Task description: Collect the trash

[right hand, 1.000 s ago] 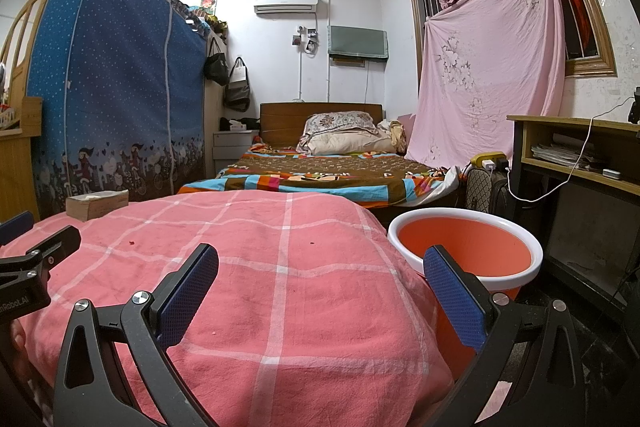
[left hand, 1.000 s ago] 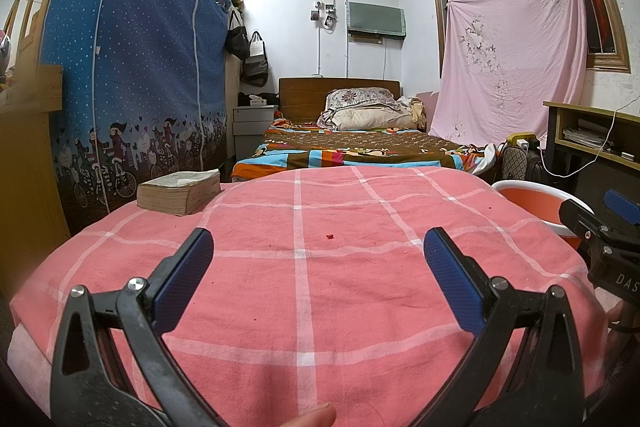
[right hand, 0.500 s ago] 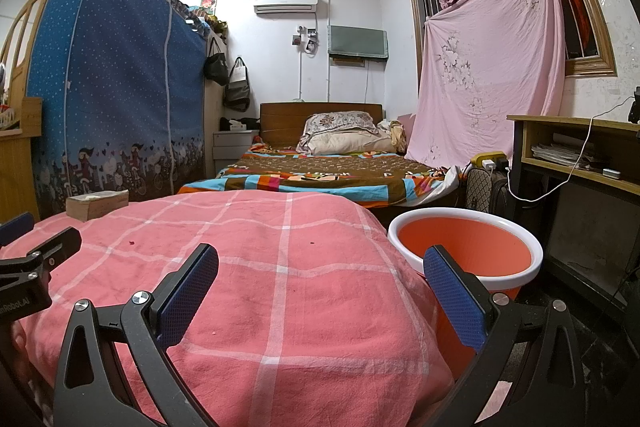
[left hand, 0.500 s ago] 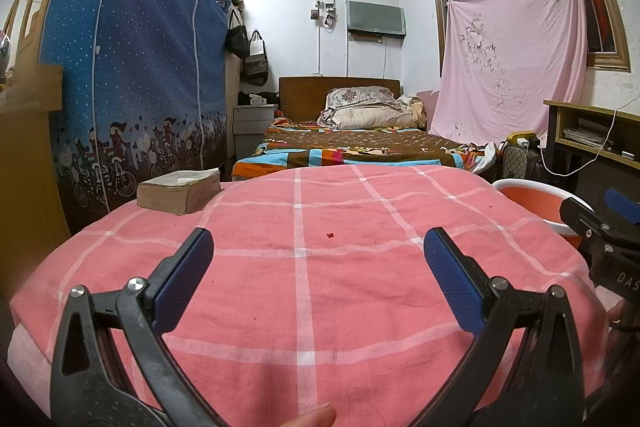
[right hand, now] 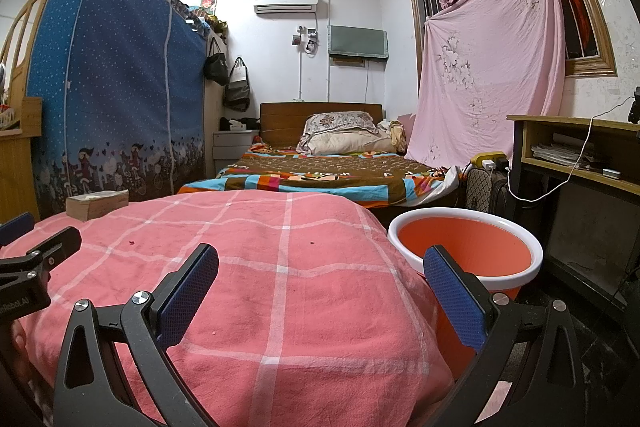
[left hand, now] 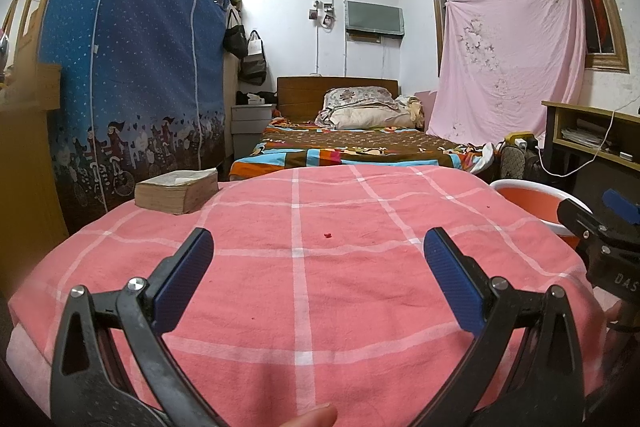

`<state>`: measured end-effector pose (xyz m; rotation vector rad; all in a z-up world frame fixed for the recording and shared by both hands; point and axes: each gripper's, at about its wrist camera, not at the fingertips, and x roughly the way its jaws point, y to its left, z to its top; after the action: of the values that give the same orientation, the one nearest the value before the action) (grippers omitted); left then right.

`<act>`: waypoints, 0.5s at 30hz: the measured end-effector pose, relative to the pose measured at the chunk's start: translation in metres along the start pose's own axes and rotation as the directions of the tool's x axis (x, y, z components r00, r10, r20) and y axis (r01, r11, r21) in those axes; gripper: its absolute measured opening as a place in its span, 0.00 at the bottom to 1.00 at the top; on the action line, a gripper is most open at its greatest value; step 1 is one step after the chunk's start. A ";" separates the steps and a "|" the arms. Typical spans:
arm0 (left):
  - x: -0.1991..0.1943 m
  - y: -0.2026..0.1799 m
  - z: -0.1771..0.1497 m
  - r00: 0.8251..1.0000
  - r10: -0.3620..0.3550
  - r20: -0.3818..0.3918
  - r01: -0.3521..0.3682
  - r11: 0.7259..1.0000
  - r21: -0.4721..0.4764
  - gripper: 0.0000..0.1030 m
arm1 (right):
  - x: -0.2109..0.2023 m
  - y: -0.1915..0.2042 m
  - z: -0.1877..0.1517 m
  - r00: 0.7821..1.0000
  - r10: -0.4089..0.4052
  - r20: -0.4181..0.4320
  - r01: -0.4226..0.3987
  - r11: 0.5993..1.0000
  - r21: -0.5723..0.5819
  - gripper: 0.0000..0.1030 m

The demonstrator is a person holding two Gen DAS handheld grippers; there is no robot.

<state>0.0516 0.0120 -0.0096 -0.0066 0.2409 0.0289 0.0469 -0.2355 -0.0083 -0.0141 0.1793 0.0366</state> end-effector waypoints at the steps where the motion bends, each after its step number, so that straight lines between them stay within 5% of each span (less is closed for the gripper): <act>1: 0.000 0.000 -0.002 1.000 -0.002 -0.005 0.002 1.000 0.004 0.86 | 0.000 0.000 0.000 1.000 0.000 0.000 0.000 1.000 0.000 1.00; 15: -0.007 -0.008 -0.002 1.000 -0.001 0.009 0.001 0.999 0.034 0.86 | 0.000 0.001 0.000 1.000 0.000 -0.002 0.000 1.000 0.000 1.00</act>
<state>0.0446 0.0035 -0.0101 0.0267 0.2327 0.0236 0.0473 -0.2345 -0.0081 -0.0146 0.1809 0.0368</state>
